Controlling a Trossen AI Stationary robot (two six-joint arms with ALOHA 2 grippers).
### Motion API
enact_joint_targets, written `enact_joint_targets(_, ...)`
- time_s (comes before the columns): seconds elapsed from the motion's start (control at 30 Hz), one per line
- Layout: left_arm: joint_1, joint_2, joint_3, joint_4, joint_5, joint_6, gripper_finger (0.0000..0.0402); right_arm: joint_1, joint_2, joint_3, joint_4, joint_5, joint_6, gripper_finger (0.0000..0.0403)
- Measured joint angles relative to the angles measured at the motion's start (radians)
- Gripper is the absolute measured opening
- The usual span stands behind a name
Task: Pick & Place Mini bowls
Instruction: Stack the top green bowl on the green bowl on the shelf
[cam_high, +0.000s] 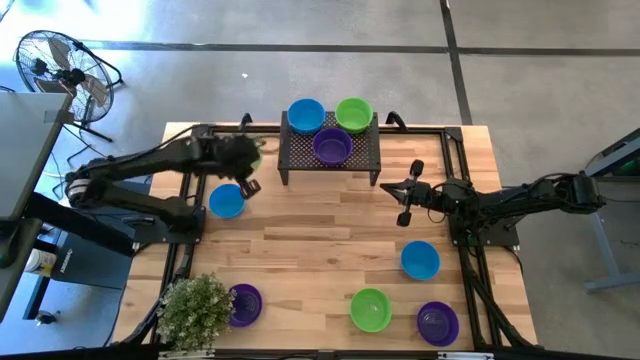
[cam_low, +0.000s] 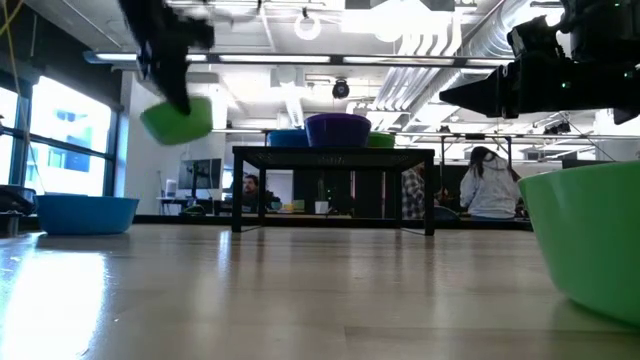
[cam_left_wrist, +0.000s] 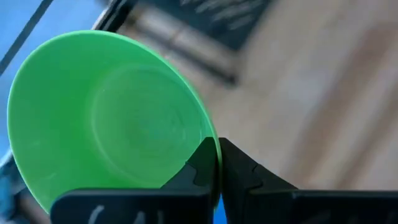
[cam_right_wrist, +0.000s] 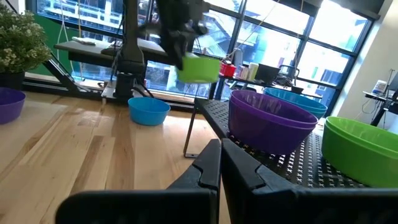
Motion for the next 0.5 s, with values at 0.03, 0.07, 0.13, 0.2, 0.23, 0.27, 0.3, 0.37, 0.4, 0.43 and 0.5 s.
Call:
enact_joint_targets(0.03,-0.047,-0.008,0.009,0.01,-0.001,-0.032,0.0002,0.0,0.0,0.0,0.0,0.0,0.0,0.0)
enact_joint_targets(0.07,-0.102,-0.013,0.015,0.034,-0.005,-0.059,0.0002,0.0,0.0,0.0,0.0,0.0,0.0,0.0)
enact_joint_targets(0.13,-0.205,-0.011,0.017,0.089,-0.018,-0.098,0.0002,0.0,0.0,0.0,0.0,0.0,0.0,0.0)
enact_joint_targets(0.2,-0.293,0.011,0.015,0.14,-0.026,-0.11,0.0002,0.0,0.0,0.0,0.0,0.0,0.0,0.0)
enact_joint_targets(0.23,-0.332,0.033,0.015,0.18,-0.029,-0.112,0.0001,0.0,0.0,0.0,0.0,0.0,0.0,0.0)
enact_joint_targets(0.27,-0.367,0.057,0.015,0.219,-0.033,-0.115,0.0001,0.0,0.0,0.0,0.0,0.0,0.0,0.0)
enact_joint_targets(0.3,-0.396,0.082,0.014,0.248,-0.043,-0.115,0.0001,0.0,0.0,0.0,0.0,0.002,0.0,0.0)
enact_joint_targets(0.37,-0.439,0.133,0.013,0.319,-0.055,-0.105,0.0001,0.0,0.0,0.0,0.0,0.005,0.001,0.0)
enact_joint_targets(0.4,-0.454,0.163,0.015,0.377,-0.057,-0.096,0.0001,0.0,0.0,0.0,0.0,0.007,0.001,0.0)
enact_joint_targets(0.43,-0.465,0.193,0.016,0.417,-0.057,-0.09,0.0001,0.0,0.0,0.0,0.001,0.007,0.002,0.0)
enact_joint_targets(0.5,-0.477,0.252,0.013,0.476,-0.048,-0.072,0.0001,0.0,0.001,0.0,0.005,0.006,0.003,0.0)
